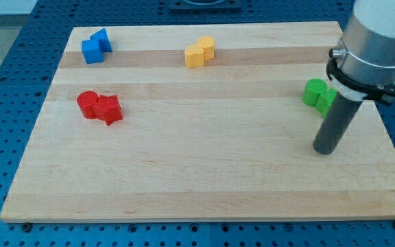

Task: Move your arm towards the left side of the board

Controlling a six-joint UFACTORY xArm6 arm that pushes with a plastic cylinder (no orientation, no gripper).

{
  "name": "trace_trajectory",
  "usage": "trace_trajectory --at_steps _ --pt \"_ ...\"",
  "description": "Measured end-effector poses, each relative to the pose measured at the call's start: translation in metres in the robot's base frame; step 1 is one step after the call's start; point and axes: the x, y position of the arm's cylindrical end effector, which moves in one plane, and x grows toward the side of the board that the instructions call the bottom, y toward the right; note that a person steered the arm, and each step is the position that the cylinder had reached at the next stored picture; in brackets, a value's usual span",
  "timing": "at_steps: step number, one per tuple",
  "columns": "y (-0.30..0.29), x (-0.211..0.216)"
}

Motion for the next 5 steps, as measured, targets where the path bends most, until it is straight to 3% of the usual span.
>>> trace_trajectory --at_steps 2,3,5 --pt "-0.023 0.015" --pt "-0.071 0.038" --pt "-0.08 0.041"
